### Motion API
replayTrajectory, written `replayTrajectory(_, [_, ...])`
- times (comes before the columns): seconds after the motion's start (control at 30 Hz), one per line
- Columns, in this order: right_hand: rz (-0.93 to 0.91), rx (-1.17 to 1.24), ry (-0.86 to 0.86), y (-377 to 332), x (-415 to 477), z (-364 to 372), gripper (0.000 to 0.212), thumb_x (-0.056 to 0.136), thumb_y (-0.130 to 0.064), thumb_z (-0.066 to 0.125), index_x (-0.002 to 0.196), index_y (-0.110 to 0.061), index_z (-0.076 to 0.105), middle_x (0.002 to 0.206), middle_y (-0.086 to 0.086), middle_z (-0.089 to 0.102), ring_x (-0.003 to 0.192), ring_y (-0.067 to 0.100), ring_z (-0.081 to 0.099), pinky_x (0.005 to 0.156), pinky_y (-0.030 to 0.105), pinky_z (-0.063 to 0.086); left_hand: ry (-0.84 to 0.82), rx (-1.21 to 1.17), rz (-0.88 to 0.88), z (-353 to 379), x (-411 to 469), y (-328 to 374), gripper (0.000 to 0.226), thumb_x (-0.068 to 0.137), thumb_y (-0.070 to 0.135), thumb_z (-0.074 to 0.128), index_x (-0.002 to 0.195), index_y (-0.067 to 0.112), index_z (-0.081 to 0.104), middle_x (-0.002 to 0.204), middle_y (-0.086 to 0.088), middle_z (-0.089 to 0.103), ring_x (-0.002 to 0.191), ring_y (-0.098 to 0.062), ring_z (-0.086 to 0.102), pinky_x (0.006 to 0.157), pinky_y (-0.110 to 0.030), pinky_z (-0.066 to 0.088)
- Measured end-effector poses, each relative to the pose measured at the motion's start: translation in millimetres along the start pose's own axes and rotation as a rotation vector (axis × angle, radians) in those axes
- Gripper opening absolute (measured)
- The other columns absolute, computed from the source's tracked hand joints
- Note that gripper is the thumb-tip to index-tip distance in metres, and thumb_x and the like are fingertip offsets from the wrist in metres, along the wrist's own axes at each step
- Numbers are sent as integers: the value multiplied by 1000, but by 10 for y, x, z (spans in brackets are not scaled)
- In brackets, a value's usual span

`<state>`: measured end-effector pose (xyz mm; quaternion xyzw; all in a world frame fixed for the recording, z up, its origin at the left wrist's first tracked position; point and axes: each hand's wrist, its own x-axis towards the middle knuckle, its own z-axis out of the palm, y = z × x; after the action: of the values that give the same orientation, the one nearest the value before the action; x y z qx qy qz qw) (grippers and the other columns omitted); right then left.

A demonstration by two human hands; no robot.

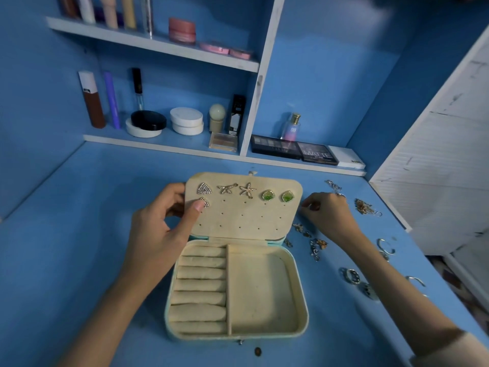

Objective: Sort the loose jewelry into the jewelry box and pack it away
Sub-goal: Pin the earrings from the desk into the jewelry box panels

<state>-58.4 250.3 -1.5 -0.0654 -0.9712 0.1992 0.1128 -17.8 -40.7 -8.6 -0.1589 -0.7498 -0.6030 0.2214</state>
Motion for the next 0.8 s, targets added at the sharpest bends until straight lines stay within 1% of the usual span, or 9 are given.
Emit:
replayTrajectory(0.1, [-4, -18, 9, 7, 13, 19, 10, 86, -12, 64, 90, -8, 72, 81, 7, 67, 71, 19, 59, 66, 26, 46, -3, -6, -8, -5, 0, -8, 16, 80, 45, 57, 92, 34, 61, 89, 18, 70, 80, -3, 65, 74, -11, 49])
replayTrajectory(0.2, [1, -6, 15, 14, 19, 23, 11, 87, -10, 62, 90, -7, 72, 85, 10, 70, 74, 21, 61, 69, 28, 49, -6, -5, -6, -6, 1, -2, 17, 80, 45, 57, 91, 33, 61, 90, 19, 70, 81, -3, 66, 73, -11, 49])
replayTrajectory(0.37, [-16, 2, 5, 24, 11, 13, 13, 88, -10, 62, 94, -5, 71, 89, 11, 70, 76, 19, 60, 73, 25, 47, -13, -2, 8, -6, 2, 7, 17, 80, 44, 57, 93, 34, 59, 91, 20, 69, 81, -2, 66, 72, -10, 49])
replayTrajectory(0.5, [-56, -20, -4, 36, -24, -24, 14, 88, -12, 62, 95, -4, 71, 90, 10, 69, 76, 16, 57, 71, 22, 44, -10, -1, 14, -7, 1, 5, 15, 81, 44, 57, 93, 34, 59, 91, 21, 69, 81, -3, 66, 71, -10, 49])
replayTrajectory(0.57, [-80, -62, -12, 39, -52, -40, 13, 87, -10, 61, 94, -4, 71, 90, 10, 69, 76, 17, 57, 71, 24, 46, -8, 1, 18, -8, 0, 5, 16, 81, 44, 57, 93, 34, 59, 91, 20, 69, 81, -2, 66, 72, -10, 49])
replayTrajectory(0.67, [-121, -106, 6, 31, -87, -31, 12, 86, -4, 60, 91, -1, 71, 90, 12, 69, 78, 23, 59, 72, 32, 50, -8, 9, 18, -10, -2, 6, 17, 81, 44, 57, 93, 33, 59, 91, 20, 69, 81, -2, 66, 72, -10, 50])
replayTrajectory(0.8, [-150, -119, 33, 33, -96, -9, 13, 86, -3, 60, 90, 0, 72, 91, 12, 68, 80, 25, 59, 71, 31, 48, -6, 6, 16, -13, -3, -2, 16, 81, 45, 57, 92, 34, 59, 91, 21, 69, 81, -2, 66, 71, -9, 48])
